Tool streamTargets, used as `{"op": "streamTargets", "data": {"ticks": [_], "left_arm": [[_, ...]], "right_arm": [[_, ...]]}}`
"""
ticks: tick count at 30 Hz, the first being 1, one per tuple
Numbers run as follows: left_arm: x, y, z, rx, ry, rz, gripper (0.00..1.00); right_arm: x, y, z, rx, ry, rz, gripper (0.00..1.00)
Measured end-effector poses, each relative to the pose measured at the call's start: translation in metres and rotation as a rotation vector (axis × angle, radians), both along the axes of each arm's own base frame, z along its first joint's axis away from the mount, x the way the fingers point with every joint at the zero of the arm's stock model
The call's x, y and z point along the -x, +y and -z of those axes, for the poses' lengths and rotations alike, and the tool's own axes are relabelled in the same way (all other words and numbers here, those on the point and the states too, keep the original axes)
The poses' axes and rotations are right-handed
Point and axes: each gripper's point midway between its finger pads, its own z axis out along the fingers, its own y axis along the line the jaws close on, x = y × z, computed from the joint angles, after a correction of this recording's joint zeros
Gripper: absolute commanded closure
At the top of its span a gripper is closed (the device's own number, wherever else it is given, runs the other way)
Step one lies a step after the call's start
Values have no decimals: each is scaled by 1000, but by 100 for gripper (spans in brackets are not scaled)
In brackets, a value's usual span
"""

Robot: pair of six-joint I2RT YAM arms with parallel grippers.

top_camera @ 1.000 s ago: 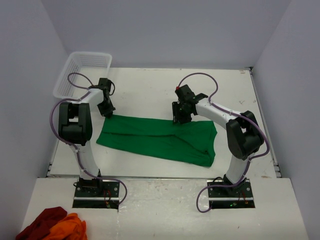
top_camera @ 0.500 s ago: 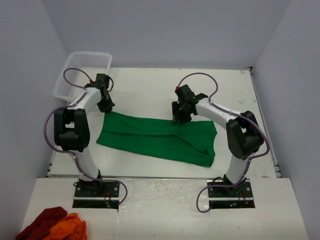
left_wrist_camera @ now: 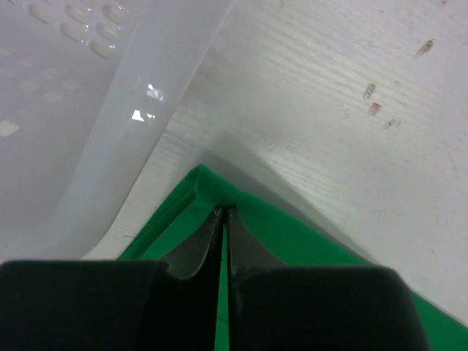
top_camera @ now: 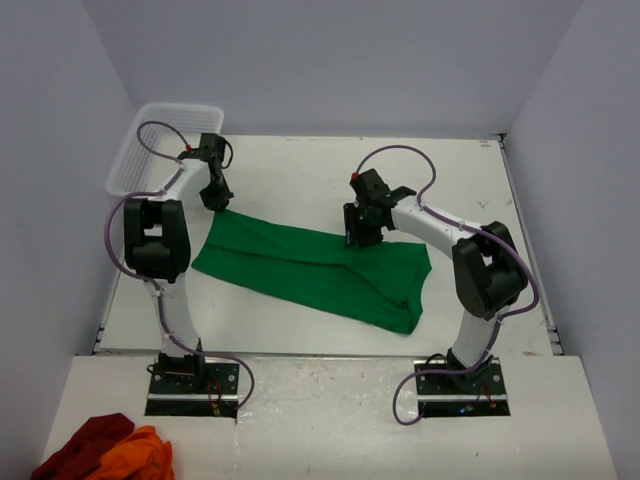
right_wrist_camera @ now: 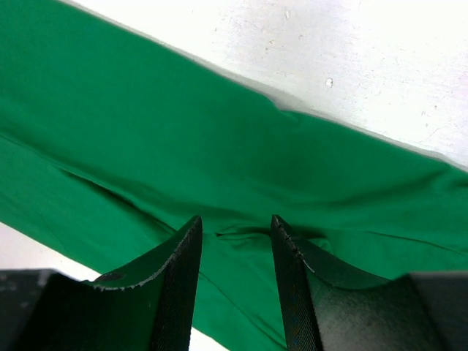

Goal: Fold and stack the t-shirts
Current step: Fold the other side of the tshirt into a rectangle

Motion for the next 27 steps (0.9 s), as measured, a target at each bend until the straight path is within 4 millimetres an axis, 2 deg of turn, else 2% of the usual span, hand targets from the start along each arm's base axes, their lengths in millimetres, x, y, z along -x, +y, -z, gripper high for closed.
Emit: {"op": "streamTargets", "data": {"ticks": [2,3,4,5,8,11,14,18,20,23,27], "left_arm": [[-2,4,10,-23,24,-5,84],[-3,7,14,-40,38,-12,73],[-6,9,16,-52,42,-10,69],[-7,10,17,-59,42,-14,63],[-7,12,12,-84,34,-20,54],[-3,9,2,-101,14,-20,52],[7,-1,-18,-103,-21,4,52],[16,-28,-53,-90,-99,65,51],[20,-44,-63,-73,-127,103,52],[24,-67,-66,-47,-138,157,52],[35,-84,-52,-25,-104,209,52]], "right_arm": [[0,0,0,0,0,0,56],[0,0,0,1,0,0,56],[0,0,0,2,1,1,56],[1,-1,0,3,0,1,55],[4,-5,1,14,1,5,54],[6,-9,2,29,1,12,53],[10,-15,6,42,10,19,52],[21,-24,17,65,46,30,50],[23,-30,21,83,53,42,50],[23,-34,23,94,55,50,49],[23,-39,26,110,54,64,50]]}}
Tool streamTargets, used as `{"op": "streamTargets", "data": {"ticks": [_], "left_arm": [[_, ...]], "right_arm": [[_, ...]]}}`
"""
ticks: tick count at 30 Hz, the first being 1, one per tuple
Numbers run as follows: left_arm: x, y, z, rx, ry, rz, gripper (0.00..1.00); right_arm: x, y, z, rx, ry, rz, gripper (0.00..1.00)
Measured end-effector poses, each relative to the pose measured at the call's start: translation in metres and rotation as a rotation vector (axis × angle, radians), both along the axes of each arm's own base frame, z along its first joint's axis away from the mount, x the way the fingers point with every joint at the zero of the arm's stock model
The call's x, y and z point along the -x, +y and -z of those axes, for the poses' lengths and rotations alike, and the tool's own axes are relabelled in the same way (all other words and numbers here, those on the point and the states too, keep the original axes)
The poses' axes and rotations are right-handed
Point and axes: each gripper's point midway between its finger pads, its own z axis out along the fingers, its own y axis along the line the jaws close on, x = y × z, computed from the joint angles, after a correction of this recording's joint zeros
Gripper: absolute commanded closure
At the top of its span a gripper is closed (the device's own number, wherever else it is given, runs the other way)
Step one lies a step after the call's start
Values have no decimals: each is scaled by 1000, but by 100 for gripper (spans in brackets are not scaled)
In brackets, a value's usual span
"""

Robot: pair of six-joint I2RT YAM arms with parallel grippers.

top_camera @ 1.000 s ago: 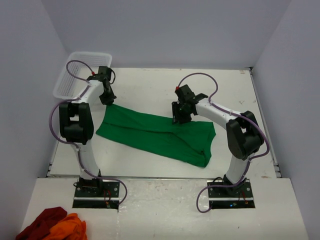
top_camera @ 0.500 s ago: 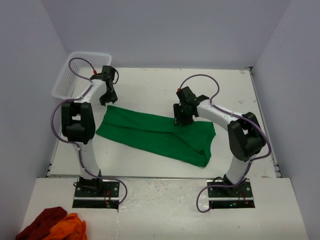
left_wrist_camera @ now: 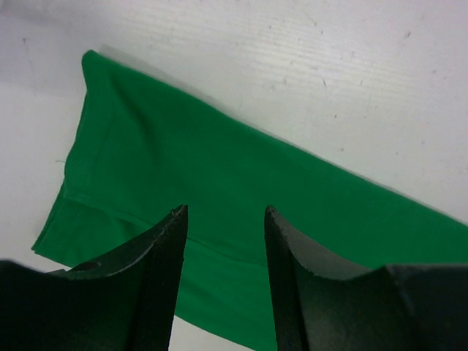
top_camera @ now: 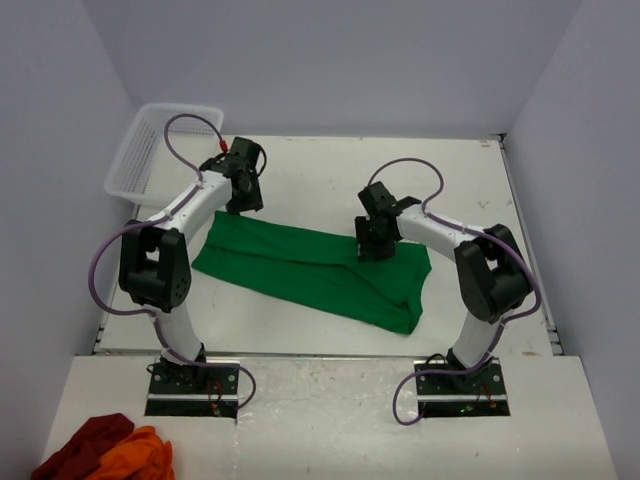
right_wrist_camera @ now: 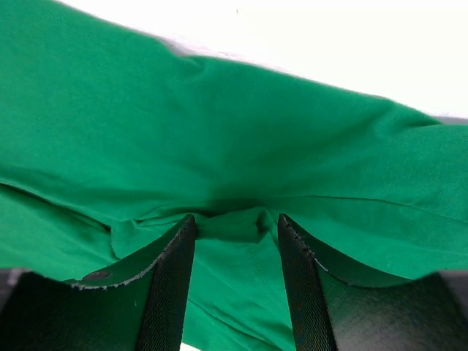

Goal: Fold and stack the t-shirts
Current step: Fold the other side of the tshirt into a rectangle

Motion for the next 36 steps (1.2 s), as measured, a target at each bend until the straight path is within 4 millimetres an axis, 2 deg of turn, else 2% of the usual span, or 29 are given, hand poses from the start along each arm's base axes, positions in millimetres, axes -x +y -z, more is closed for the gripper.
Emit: {"op": "streamTargets", "data": {"ticks": [3,7,8,10,14,22,27,32,33,34,36], "left_arm": [[9,-4,12,6,35,19,52],[16,-5,21,12,59,26,53],[16,-5,21,15,59,27,53],[15,-7,21,20,54,30,53],[14,-8,21,24,51,32,53],[15,-8,26,27,51,34,53],[14,-8,26,28,49,34,53],[14,-8,26,27,50,35,53],[14,-8,27,26,51,36,53],[14,-8,28,25,53,36,52],[15,-8,30,24,58,37,53]], "right_arm": [[4,-3,5,8,13,3,53],[11,-6,12,17,32,5,79],[12,-7,13,17,34,7,92],[15,-9,14,17,36,11,100],[20,-11,4,2,13,15,100],[28,-7,-39,-71,-99,-4,100],[53,8,-50,-118,-106,-70,100],[91,31,-41,-145,-52,-170,99],[99,34,-38,-147,-36,-191,96],[108,38,-34,-147,-19,-212,86],[125,46,-29,-152,15,-242,76]]}}
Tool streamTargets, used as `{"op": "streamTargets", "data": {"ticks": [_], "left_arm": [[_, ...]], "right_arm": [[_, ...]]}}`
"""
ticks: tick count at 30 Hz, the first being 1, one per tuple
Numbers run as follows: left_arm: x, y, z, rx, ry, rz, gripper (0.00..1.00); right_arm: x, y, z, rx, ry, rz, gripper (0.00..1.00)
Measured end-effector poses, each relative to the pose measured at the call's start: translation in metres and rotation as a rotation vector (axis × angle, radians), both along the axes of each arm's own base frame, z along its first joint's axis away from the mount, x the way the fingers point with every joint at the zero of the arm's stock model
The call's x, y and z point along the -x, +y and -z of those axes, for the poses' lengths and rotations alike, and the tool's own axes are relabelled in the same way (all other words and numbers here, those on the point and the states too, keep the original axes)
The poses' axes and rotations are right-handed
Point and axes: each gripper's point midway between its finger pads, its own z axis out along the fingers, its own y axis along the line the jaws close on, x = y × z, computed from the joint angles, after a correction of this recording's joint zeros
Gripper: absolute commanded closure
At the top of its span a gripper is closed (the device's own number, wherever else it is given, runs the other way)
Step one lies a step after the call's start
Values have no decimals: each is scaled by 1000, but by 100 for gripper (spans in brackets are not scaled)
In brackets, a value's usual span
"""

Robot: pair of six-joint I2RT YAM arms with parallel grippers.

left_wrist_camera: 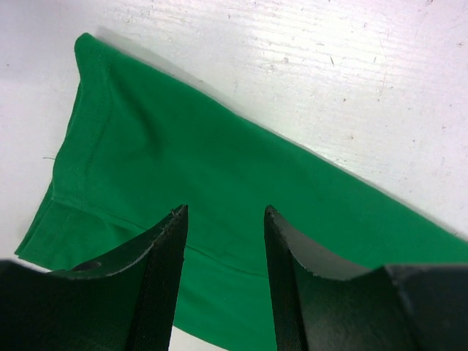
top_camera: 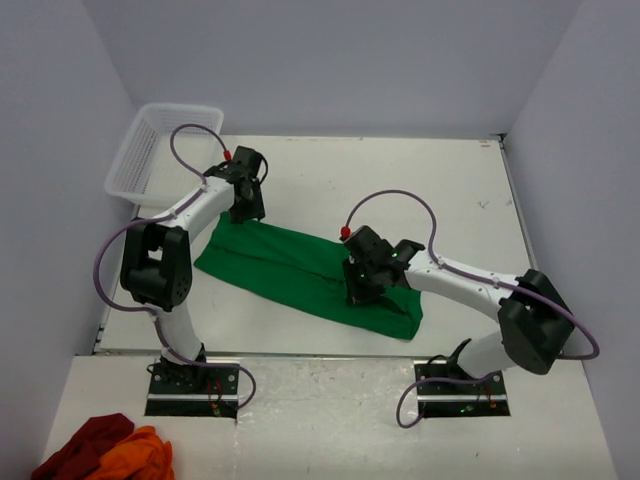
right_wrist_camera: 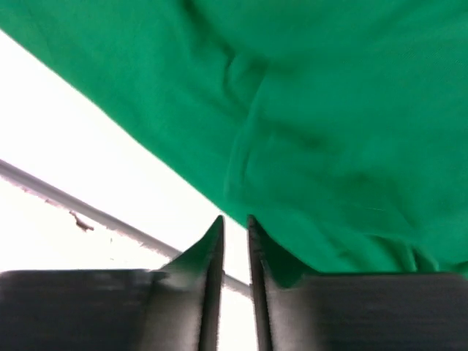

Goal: Fold and stack the t-shirts
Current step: Fold the other side of the tshirt into a rectangle

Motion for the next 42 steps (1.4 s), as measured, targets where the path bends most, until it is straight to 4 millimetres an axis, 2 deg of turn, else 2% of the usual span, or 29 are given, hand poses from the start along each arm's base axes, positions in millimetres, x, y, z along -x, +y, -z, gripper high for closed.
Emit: {"op": "streamTargets", "data": {"ticks": [1,5,9,10,11,12,13,14,15,16,17,19,22,28,35,42], "left_arm": [[0,0,1,-1,2,0,53],[0,0,2,-5,6,7,53],[1,0,2,-3,8,15,53],[1,-1,2,-1,9,17,53],[1,-2,2,1,10,20,55],[1,-3,2,3,10,23,56],[2,-5,3,7,11,27,62],[2,-6,3,11,13,30,68],[3,-8,3,14,14,37,75],[3,-9,3,17,15,39,90],[4,-11,3,19,17,48,100],[4,-12,3,24,19,54,100],[5,-13,3,33,24,59,100],[3,-15,14,28,52,60,100],[6,-16,20,30,78,64,100],[6,-14,16,27,71,60,100]], "right_arm": [[5,2,2,3,7,-7,63],[18,6,4,25,2,-1,45],[8,-8,-4,67,-53,85,42],[2,-14,-5,77,-62,113,43],[-5,-20,-7,84,-69,142,51],[-15,-27,-9,92,-75,180,65],[-26,-35,-10,102,-85,219,89],[-35,-42,-10,112,-90,246,100],[-46,-50,-10,121,-93,292,100],[-55,-56,-9,128,-96,322,100],[-63,-64,-7,139,-92,353,100],[-75,-75,0,167,-79,390,100],[-85,-78,18,209,-37,402,100],[-83,-76,51,267,61,376,100],[-95,-73,54,229,123,401,100],[-117,-89,54,151,198,486,100]]}}
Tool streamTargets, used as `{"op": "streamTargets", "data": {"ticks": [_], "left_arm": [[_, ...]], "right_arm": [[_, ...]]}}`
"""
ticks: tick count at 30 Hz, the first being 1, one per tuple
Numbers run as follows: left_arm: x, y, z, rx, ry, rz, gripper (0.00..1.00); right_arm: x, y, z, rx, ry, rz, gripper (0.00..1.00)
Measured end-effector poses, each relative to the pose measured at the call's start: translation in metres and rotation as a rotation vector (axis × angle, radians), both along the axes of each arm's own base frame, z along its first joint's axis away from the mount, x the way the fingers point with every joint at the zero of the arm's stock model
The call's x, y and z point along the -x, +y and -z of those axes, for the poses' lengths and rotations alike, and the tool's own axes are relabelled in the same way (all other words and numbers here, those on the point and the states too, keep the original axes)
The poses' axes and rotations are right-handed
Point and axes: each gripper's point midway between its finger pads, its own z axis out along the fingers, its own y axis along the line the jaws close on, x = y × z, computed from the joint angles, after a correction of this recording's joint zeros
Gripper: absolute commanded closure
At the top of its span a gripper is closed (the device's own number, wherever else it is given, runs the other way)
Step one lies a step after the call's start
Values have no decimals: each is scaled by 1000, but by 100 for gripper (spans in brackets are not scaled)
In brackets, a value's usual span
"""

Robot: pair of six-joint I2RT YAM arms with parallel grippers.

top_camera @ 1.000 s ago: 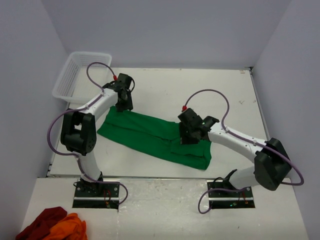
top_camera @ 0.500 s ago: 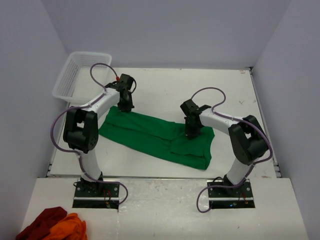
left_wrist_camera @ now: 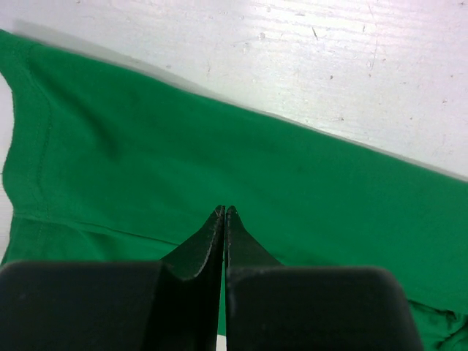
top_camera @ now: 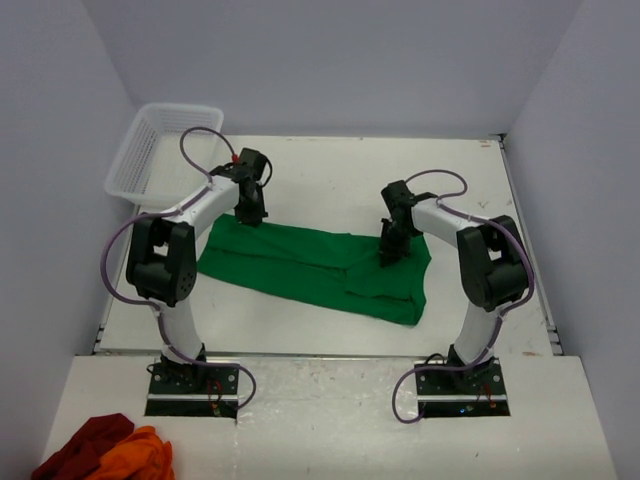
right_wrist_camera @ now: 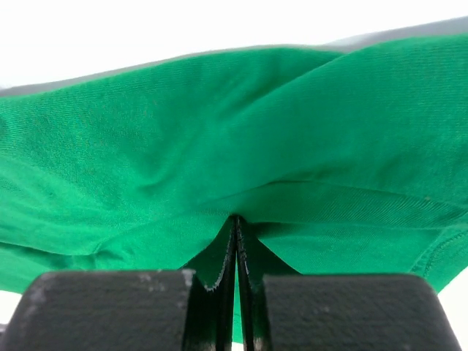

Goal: Fold and stack the t-shirts
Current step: Fold the other side of the tshirt into a rectangle

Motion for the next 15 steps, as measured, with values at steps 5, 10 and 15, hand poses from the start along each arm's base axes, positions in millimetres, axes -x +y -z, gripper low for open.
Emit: {"op": "streamTargets", "data": {"ticks": [5,10,15], "left_arm": [[0,7,-11,-6,-30,-16,100],[0,18,-16,-7,-40,-41,100],[5,23,-10,-12,-22,-49,100]], "right_arm": [[-13,-6,-1,-45,18,36,100],[-38,-8,-2,-55,33,52,100],[-66,-10,-6,-77,16,68,100]]}}
